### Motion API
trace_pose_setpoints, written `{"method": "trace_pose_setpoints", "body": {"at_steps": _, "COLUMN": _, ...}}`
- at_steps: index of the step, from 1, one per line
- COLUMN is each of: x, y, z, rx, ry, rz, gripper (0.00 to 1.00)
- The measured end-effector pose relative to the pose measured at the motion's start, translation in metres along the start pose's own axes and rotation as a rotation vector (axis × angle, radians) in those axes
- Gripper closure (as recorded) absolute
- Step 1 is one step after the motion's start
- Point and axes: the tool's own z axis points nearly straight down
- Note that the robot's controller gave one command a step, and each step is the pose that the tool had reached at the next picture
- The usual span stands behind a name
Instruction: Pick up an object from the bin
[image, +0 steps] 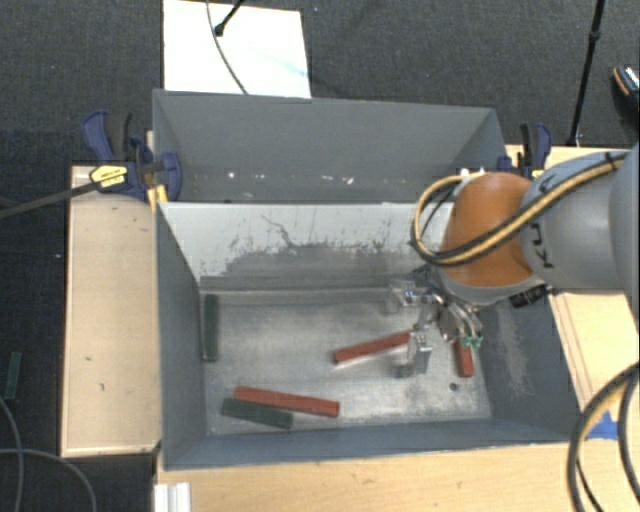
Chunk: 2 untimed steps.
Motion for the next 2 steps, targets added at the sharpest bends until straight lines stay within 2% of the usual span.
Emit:
{"method": "trace_pose_setpoints", "body": {"at_steps": 1, "x": -0.001, "y": -0.003, "z": -0.005, "rx": 0.004, "ry": -0.006, "rz": -0.001, "gripper": 1.0}}
{"method": "trace_pose_setpoints", "body": {"at_steps": 2, "x": 0.0, "y": -0.008, "z": -0.191, "rx": 0.004, "ry": -0.016, "rz": 0.044, "gripper": 1.0}}
